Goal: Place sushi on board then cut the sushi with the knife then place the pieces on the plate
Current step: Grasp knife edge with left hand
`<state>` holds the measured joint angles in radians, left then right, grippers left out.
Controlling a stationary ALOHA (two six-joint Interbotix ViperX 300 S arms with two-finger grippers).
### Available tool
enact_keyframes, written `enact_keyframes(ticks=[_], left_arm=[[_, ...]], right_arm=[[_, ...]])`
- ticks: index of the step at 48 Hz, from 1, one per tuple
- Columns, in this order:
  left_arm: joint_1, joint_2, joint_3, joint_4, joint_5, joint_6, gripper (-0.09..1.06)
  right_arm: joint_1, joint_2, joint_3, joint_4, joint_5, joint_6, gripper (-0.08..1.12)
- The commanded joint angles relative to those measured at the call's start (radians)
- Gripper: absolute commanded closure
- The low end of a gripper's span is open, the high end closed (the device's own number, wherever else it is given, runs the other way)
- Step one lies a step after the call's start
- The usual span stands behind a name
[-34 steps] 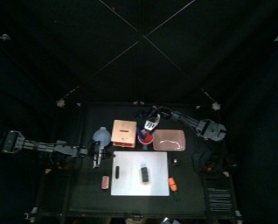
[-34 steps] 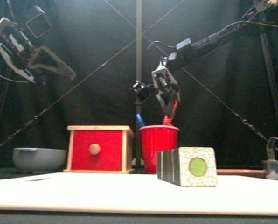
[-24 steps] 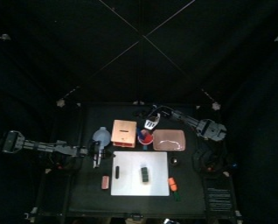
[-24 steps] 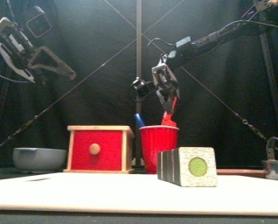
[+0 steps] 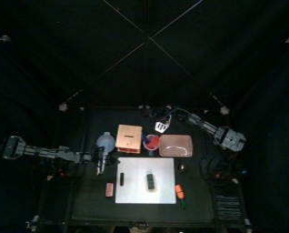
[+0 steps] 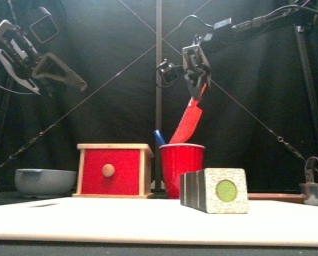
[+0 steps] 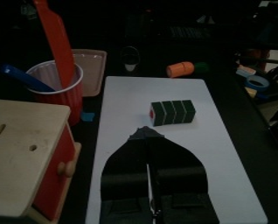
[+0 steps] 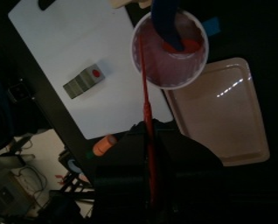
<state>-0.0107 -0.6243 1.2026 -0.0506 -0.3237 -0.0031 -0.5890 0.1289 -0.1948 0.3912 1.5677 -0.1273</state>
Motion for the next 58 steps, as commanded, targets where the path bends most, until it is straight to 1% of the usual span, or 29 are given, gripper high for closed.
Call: enact_keyframes(ticks=[1,11,16,24,35,41,45,52,58], left_arm=[[0.002,0.002,-0.028,-0.002,-0.011,0.0,0.99],[0.002,0.0,-0.035,-0.002,-0.015,0.002,0.99],[0.002,0.002,-0.038,-0.002,-0.025,0.002,0.99],[0.002,0.002,-0.038,-0.002,-0.034,0.002,0.98],[0.0,0.0,-0.041,-0.002,-0.048,0.005,0.98],[0.0,0.0,-0.041,0.0,-0.067,0.005,0.98],[0.0,0.0,-0.041,-0.002,-0.081,0.005,0.98],[-0.002,0.0,-0.041,-0.002,-0.084,0.002,0.97],[-0.008,0.0,-0.041,-0.002,-0.084,0.0,0.92]], right_arm=[[0.003,-0.098,-0.012,-0.008,0.0,-0.003,0.74],[0.069,-0.204,0.02,-0.058,-0.038,-0.002,0.74],[0.127,-0.259,0.077,-0.078,-0.12,-0.002,0.73],[0.21,-0.351,0.207,-0.101,-0.328,-0.002,0.73],[0.344,-0.485,0.459,-0.114,-0.673,-0.002,0.73],[0.396,-0.535,0.581,-0.109,-0.831,-0.002,0.73],[0.426,-0.555,0.672,-0.104,-0.933,0.0,0.73],[0.477,-0.56,0.785,-0.078,-1.08,-0.002,0.73],[0.538,-0.569,0.867,-0.097,-1.21,-0.003,0.73]])
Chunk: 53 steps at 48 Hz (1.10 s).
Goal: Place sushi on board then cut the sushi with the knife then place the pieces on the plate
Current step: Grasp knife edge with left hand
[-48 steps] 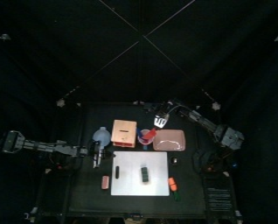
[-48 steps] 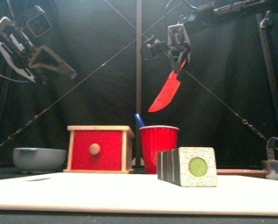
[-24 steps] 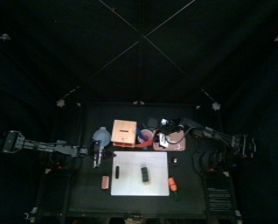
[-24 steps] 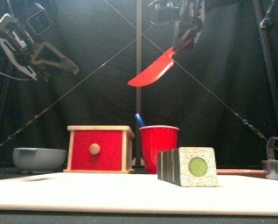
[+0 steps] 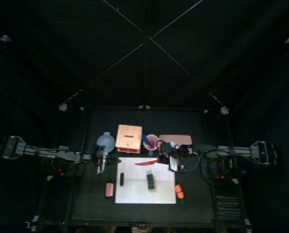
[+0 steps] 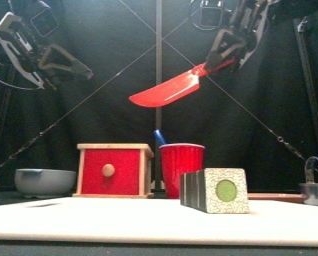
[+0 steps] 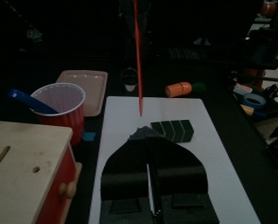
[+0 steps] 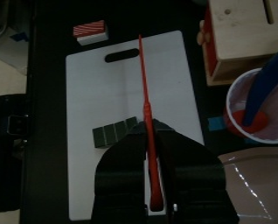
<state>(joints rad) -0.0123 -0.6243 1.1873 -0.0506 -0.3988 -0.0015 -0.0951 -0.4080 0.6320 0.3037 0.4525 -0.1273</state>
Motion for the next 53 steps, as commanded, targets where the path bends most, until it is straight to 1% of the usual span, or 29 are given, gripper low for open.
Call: enact_keyframes(ticks=[1,5,11,14,17,20,23,26,31,35,41,44,49,53], left_arm=[[-0.008,0.0,-0.026,-0.002,-0.009,-0.002,0.9],[-0.015,0.0,-0.028,-0.002,-0.009,-0.002,0.83],[-0.037,0.0,-0.034,-0.002,-0.006,0.0,0.68],[-0.048,0.003,-0.041,-0.002,0.003,0.0,0.6],[-0.054,0.014,-0.048,-0.008,0.017,0.0,0.5],[-0.058,0.029,-0.06,-0.018,0.04,0.0,0.41],[-0.063,0.049,-0.08,-0.035,0.072,0.0,0.32],[-0.072,0.075,-0.109,-0.054,0.114,0.0,0.23],[-0.084,0.117,-0.155,-0.066,0.176,0.0,0.12],[-0.086,0.15,-0.195,-0.066,0.224,0.0,0.08],[-0.086,0.189,-0.252,-0.055,0.279,0.003,0.08],[-0.086,0.21,-0.278,-0.055,0.305,0.003,0.08],[-0.086,0.264,-0.316,-0.057,0.341,0.002,0.08],[-0.086,0.314,-0.342,-0.057,0.356,0.002,0.08]], right_arm=[[0.055,-0.034,0.051,-0.015,-0.115,-0.003,0.73],[0.087,-0.037,0.095,-0.041,-0.175,-0.003,0.73],[0.112,-0.037,0.15,-0.055,-0.229,-0.003,0.73],[0.12,-0.037,0.169,-0.058,-0.252,-0.003,0.73],[0.126,-0.035,0.183,-0.058,-0.281,-0.003,0.73],[0.126,-0.035,0.198,-0.058,-0.322,-0.003,0.73],[0.124,-0.035,0.209,-0.058,-0.353,-0.003,0.73],[0.124,-0.035,0.218,-0.058,-0.376,-0.003,0.73],[0.126,-0.034,0.233,-0.06,-0.407,-0.003,0.73],[0.129,-0.031,0.244,-0.058,-0.428,-0.003,0.73],[0.137,-0.025,0.262,-0.054,-0.465,-0.003,0.73],[0.143,-0.021,0.27,-0.052,-0.482,-0.003,0.73],[0.152,-0.02,0.281,-0.046,-0.514,-0.003,0.73],[0.16,-0.015,0.29,-0.037,-0.54,-0.003,0.73]])
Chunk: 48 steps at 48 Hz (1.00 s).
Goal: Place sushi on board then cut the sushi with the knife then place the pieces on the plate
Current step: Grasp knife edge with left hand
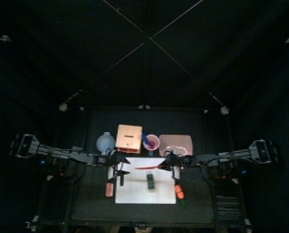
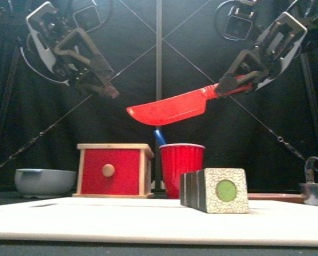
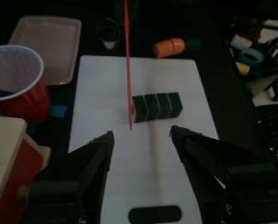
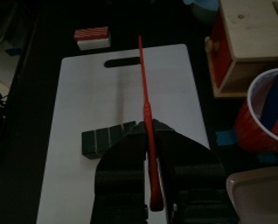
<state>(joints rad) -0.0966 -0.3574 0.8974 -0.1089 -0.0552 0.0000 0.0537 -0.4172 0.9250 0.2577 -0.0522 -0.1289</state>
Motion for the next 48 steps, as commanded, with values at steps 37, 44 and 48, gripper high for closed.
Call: enact_keyframes(ticks=[37,44,48], left_arm=[[-0.002,0.318,-0.227,-0.002,0.037,0.0,0.09],[-0.002,0.321,-0.229,-0.002,0.037,0.0,0.09],[-0.002,0.325,-0.23,-0.005,0.037,0.0,0.09]], right_arm=[[0.058,0.046,0.014,0.012,-0.058,-0.003,0.73],[0.063,0.046,0.017,0.012,-0.057,-0.003,0.73],[0.064,0.046,0.015,0.012,-0.058,-0.003,0.73]])
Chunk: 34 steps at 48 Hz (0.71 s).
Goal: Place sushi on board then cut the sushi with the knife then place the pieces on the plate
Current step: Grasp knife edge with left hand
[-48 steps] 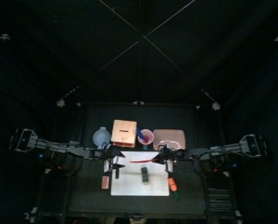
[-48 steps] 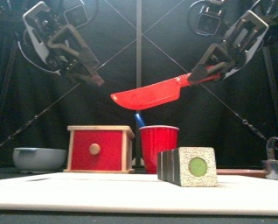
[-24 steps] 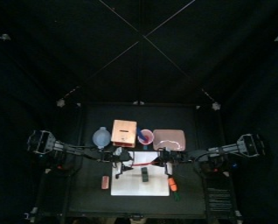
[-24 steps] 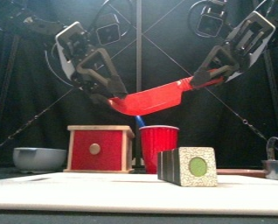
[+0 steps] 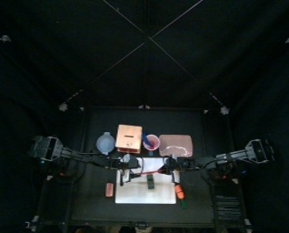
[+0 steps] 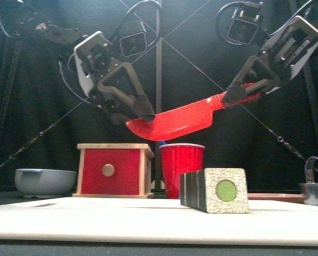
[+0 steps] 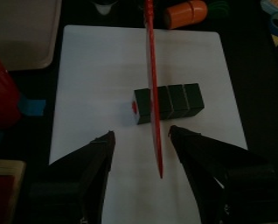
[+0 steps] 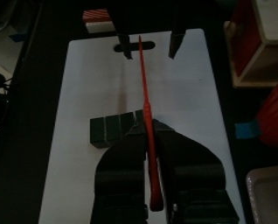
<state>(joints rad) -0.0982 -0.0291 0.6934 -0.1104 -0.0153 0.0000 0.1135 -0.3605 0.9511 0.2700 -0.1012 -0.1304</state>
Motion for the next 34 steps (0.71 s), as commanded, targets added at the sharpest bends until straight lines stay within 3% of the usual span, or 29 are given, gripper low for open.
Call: enact_keyframes(ticks=[1,15,34], left_arm=[[0.0,-0.002,-0.026,-0.003,-0.003,0.0,0.09],[0.0,0.02,-0.041,-0.006,0.006,0.0,0.14],[0.0,0.021,-0.041,-0.006,0.034,0.0,0.4]], right_arm=[[0.005,-0.011,-0.011,0.0,-0.009,-0.002,0.73],[0.005,-0.011,-0.014,-0.002,-0.012,-0.002,0.73],[0.011,-0.011,-0.006,0.008,-0.014,0.0,0.73]])
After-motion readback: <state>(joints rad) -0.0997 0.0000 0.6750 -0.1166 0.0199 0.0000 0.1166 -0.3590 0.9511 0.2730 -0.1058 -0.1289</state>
